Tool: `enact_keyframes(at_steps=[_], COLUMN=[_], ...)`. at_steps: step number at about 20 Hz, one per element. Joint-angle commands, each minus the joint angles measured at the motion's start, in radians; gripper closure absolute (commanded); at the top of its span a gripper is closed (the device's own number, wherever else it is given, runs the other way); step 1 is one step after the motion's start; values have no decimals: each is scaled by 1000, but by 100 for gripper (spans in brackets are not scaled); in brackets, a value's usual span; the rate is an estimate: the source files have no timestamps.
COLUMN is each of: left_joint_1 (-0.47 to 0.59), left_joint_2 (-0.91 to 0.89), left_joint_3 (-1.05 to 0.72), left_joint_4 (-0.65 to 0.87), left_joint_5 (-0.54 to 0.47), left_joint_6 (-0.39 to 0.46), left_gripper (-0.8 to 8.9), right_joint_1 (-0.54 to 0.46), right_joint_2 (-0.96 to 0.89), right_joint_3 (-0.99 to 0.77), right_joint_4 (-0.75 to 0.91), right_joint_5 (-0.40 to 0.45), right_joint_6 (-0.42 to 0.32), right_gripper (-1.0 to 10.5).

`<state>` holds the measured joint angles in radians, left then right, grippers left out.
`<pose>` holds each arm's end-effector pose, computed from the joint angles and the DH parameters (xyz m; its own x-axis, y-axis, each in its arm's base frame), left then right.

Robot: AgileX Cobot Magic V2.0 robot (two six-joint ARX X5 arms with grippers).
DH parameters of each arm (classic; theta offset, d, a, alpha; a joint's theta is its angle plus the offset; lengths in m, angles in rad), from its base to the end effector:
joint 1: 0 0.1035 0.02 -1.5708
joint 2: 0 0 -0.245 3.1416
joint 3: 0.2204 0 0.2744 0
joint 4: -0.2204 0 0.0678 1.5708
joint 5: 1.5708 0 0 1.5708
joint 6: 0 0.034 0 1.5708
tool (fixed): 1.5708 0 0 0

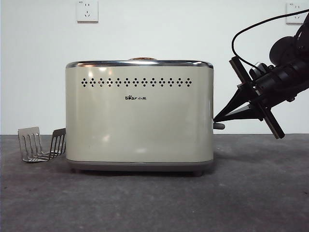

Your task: Pick up a slice of bread from the rack,put the bread on the toaster,press the button

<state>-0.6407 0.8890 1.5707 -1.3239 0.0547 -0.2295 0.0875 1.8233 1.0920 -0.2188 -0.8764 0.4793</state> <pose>0.0928 -0.0715 0.4481 0.6083 -0.5218 -0.5981 0.5062 0.8355 -0.2141 0.3689 0.0586 0.1337 0.3036 0.7980 -0.5206 -0.0710 0.5638 0.8229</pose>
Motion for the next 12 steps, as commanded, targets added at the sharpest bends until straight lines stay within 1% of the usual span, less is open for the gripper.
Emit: enact_keyframes(at_steps=[1, 5, 12], left_joint_1=[-2, -2, -2], left_joint_2=[-1, -1, -1], left_joint_3=[-6, -6, -6], left_joint_4=[3, 3, 3], left_joint_5=[2, 5, 5], left_joint_6=[-2, -2, -2], left_gripper=[818, 818, 818], right_joint_1=[5, 5, 5], right_joint_2=[57, 57, 57], right_joint_3=[-36, -36, -36], right_joint_4=[-62, -109, -108], right_joint_5=[90, 130, 99], right_joint_6=[0, -9, -11], right_gripper=[954, 954, 954])
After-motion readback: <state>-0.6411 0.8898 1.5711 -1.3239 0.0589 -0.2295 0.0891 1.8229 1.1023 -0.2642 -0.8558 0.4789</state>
